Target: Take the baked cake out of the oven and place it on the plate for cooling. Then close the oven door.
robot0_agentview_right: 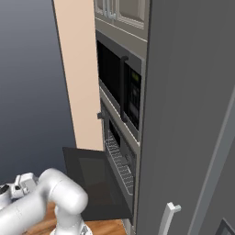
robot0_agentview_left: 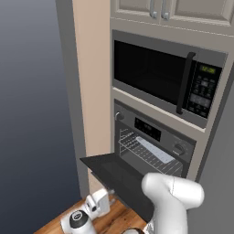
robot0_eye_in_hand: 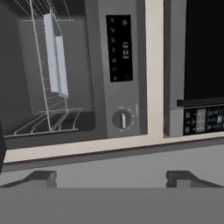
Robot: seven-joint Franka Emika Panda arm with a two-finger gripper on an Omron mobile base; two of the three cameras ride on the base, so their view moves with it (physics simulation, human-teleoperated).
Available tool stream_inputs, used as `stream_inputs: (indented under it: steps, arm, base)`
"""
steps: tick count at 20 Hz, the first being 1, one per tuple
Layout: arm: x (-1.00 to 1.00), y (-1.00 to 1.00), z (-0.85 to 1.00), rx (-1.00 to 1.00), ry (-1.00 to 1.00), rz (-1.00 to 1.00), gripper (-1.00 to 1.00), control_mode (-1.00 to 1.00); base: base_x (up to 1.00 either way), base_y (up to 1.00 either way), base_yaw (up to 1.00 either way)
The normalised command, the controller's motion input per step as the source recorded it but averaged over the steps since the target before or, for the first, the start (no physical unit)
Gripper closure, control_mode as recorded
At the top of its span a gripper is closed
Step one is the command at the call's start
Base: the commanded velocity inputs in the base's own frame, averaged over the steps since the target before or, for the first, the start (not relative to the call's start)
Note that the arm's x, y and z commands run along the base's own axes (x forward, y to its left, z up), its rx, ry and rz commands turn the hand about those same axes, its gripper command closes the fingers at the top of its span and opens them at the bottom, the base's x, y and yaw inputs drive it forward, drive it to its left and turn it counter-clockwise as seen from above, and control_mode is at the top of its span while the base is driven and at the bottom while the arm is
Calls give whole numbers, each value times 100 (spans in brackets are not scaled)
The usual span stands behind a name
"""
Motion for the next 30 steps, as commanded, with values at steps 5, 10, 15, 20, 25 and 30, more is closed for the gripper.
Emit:
stream_inputs:
  steps: [5, 10, 15, 20, 25, 30]
  arm:
    - [34, 0, -65, -23, -1, -7, -100, -100]
    - [43, 0, -62, -20, 0, -5, -100, -100]
    - [46, 0, -55, -5, 0, 0, -100, -100]
    - [54, 0, -56, 0, 0, 2, -100, -100]
    - [49, 0, -66, -1, 0, 1, -100, -100]
    - [34, 15, -70, -7, 0, 0, -100, -100]
  base:
    - [0, 0, 0]
    - [0, 0, 0]
    - [0, 0, 0]
    - [0, 0, 0]
    - [0, 0, 0]
    - [0, 0, 0]
